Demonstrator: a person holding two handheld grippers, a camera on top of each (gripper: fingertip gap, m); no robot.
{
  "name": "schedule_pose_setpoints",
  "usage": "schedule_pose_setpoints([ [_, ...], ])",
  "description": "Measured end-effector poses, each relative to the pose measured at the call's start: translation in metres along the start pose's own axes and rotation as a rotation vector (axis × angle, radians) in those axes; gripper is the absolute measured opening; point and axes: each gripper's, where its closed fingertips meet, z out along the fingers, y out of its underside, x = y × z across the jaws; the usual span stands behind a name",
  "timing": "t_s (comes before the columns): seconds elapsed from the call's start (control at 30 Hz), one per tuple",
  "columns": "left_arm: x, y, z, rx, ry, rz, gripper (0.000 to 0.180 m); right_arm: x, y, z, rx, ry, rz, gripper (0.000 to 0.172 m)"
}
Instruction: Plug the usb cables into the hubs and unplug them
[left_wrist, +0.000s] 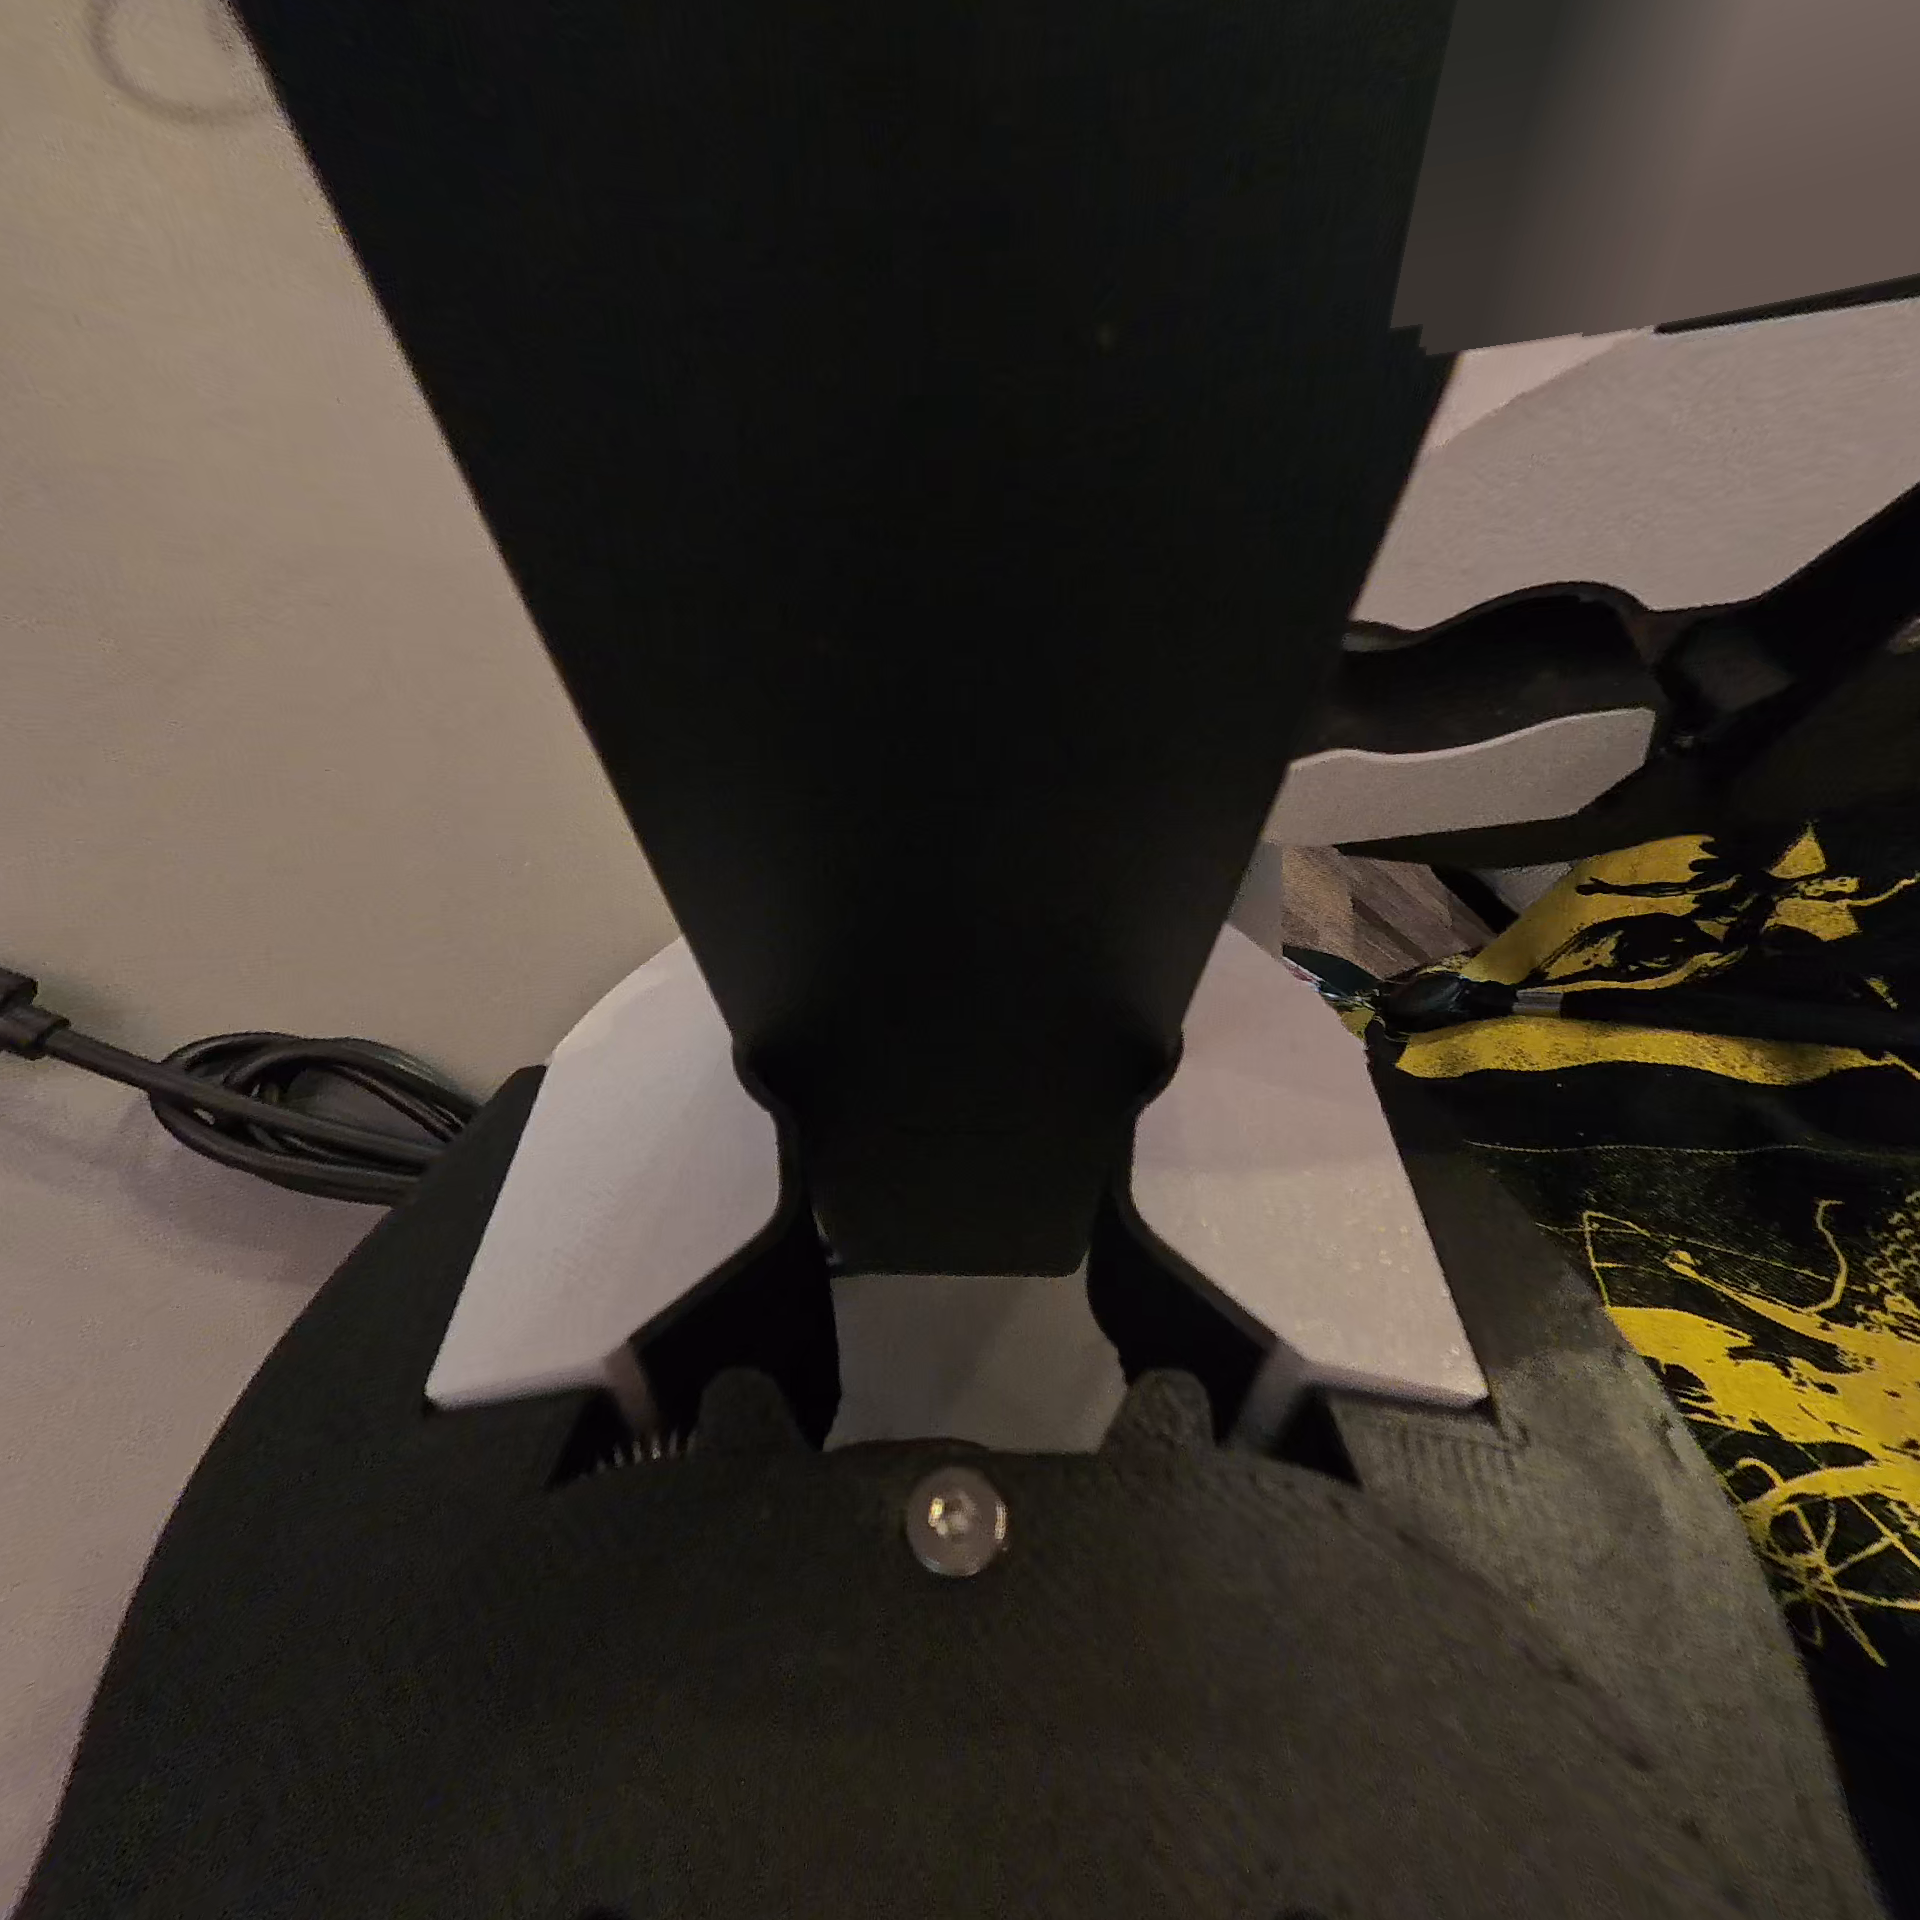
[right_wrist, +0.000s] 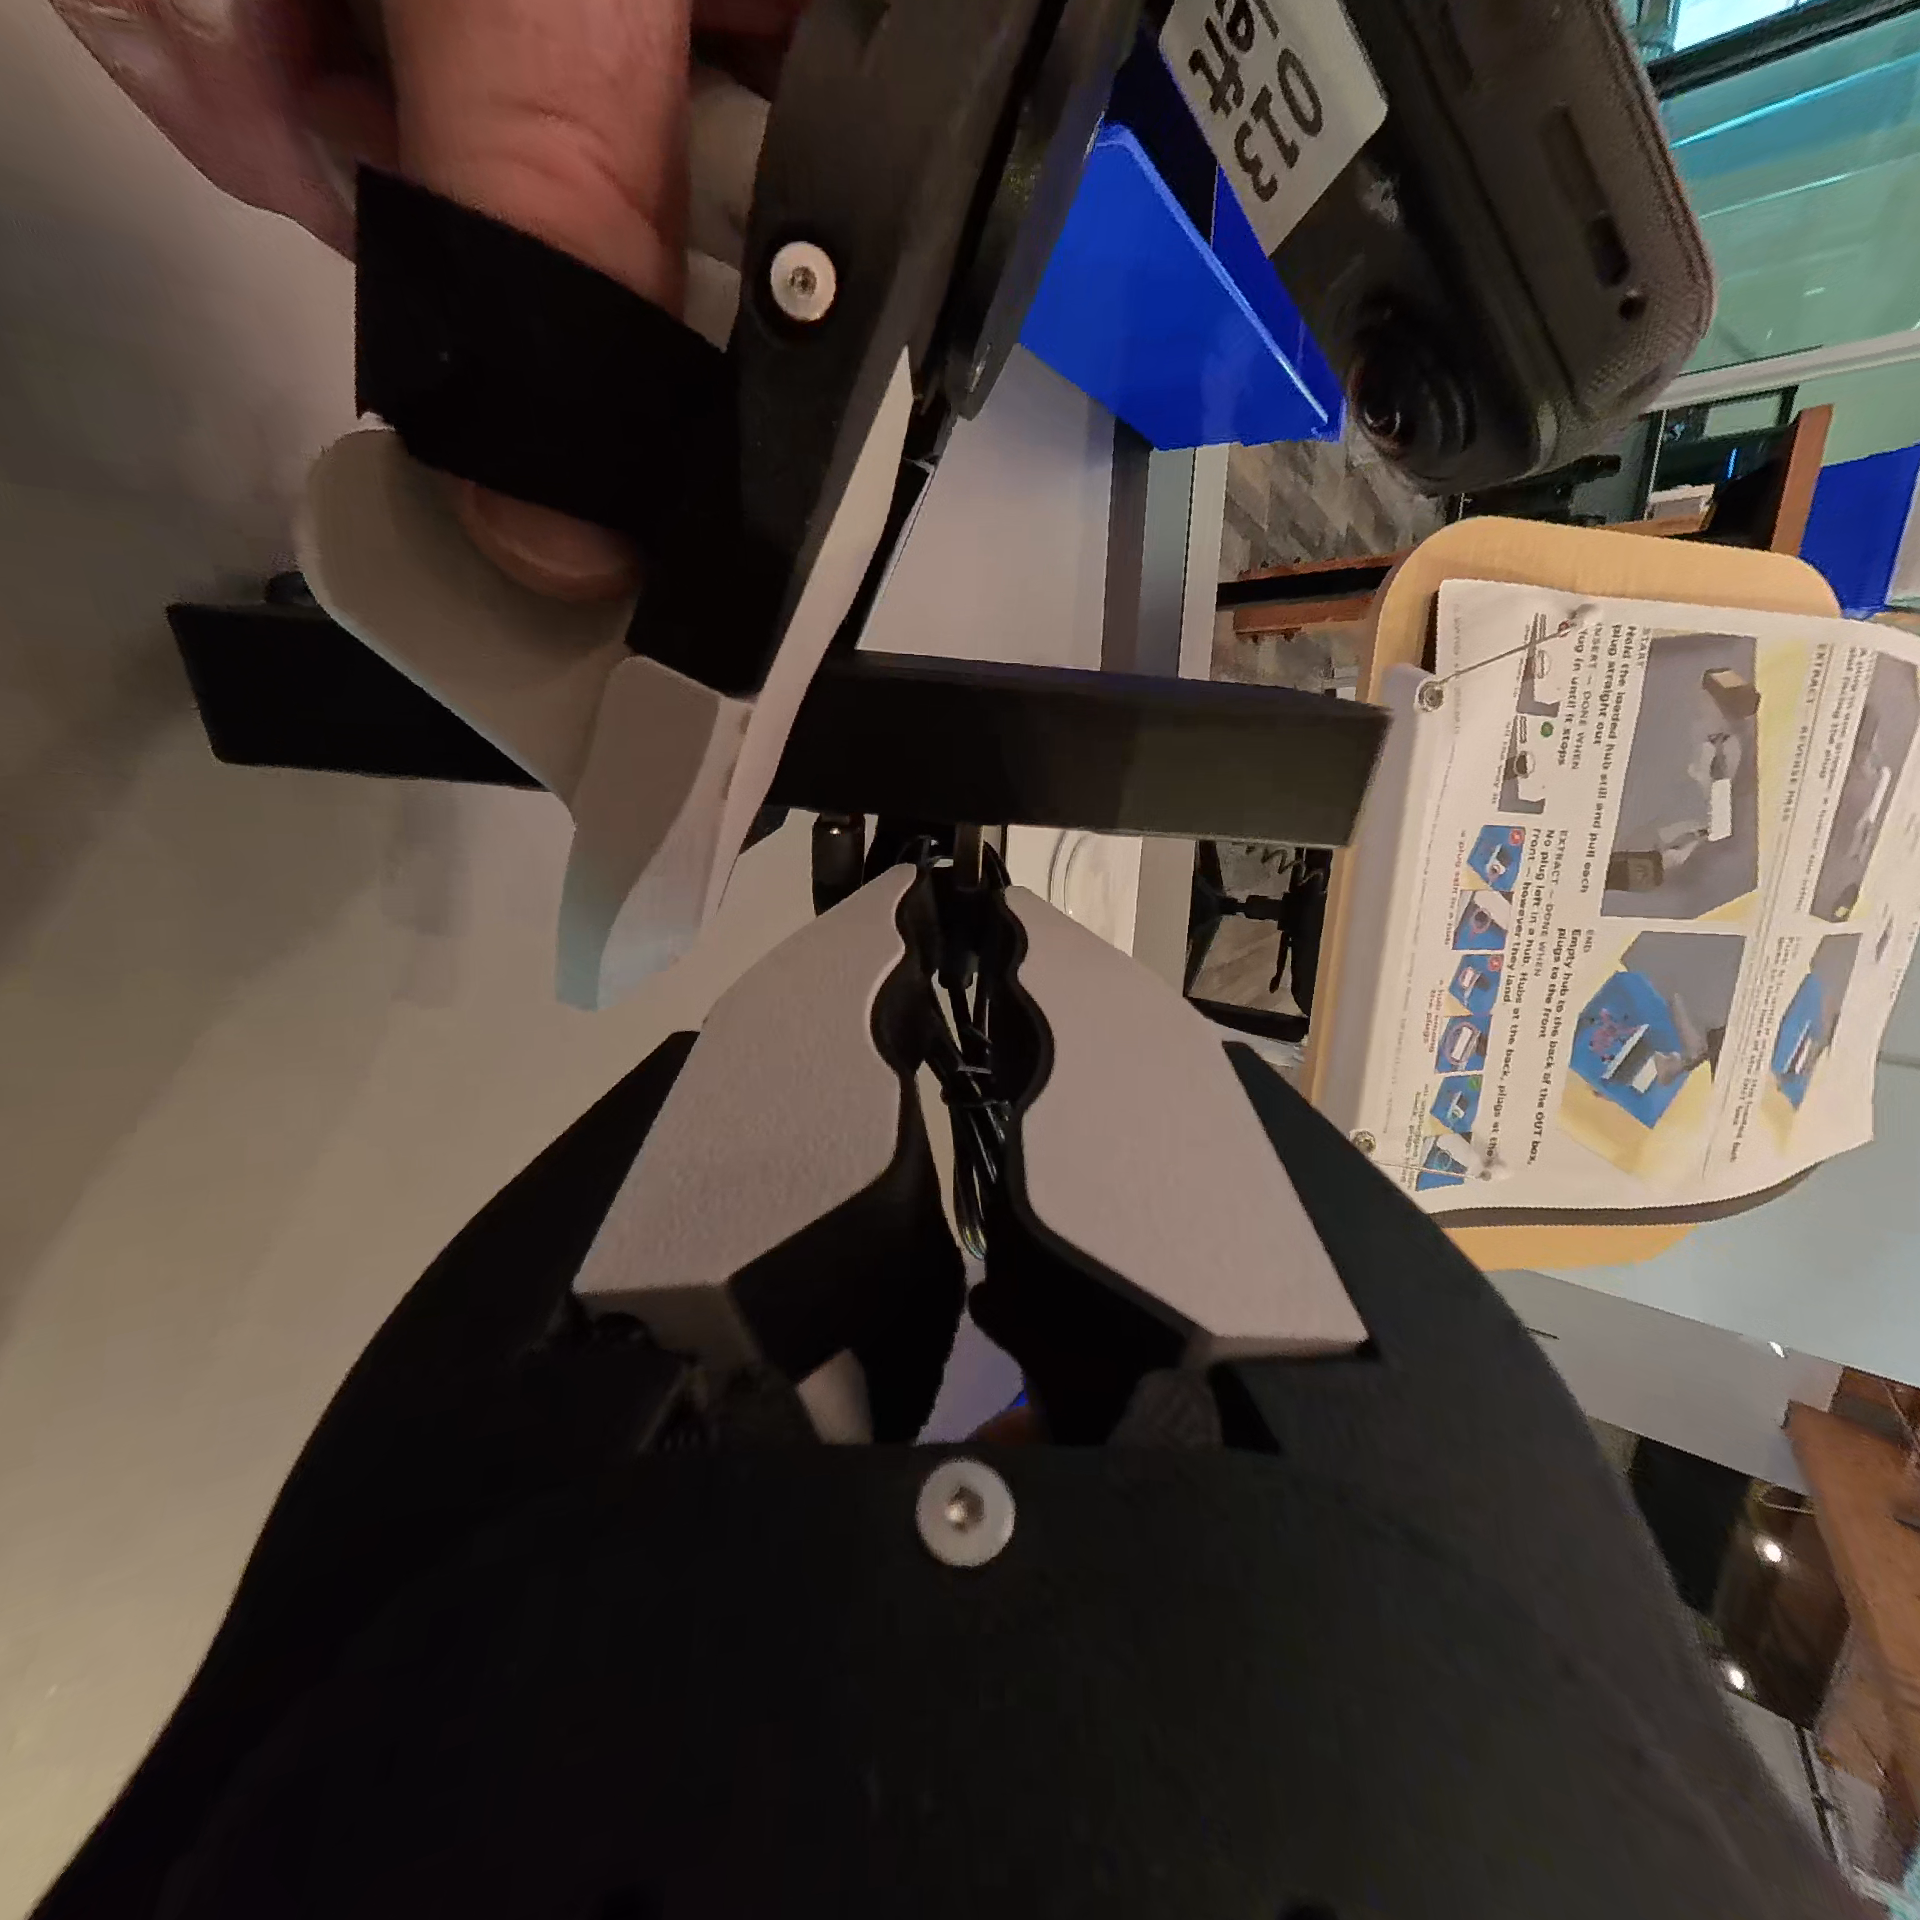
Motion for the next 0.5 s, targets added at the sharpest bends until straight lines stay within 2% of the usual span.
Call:
schedule_pose_setpoints([
  [0.03,0.0,-0.001,0.0,0.004,0.0,0.007,0.065,0.0,0.0,0.0,0.011,-0.011,0.008,0.006],
  [0.23,0.002,-0.005,-0.007,-0.02,-0.068,0.168,0.065,0.002,-0.001,-0.01,0.153,-0.19,0.14,0.008],
  [0.33,0.001,-0.008,-0.011,-0.04,-0.105,0.213,0.065,0.008,0.004,-0.014,0.138,-0.137,0.058,0.008],
  [0.5,0.003,-0.014,-0.012,-0.013,-0.126,0.248,0.064,0.009,0.014,-0.014,0.13,-0.15,0.089,0.008],
])
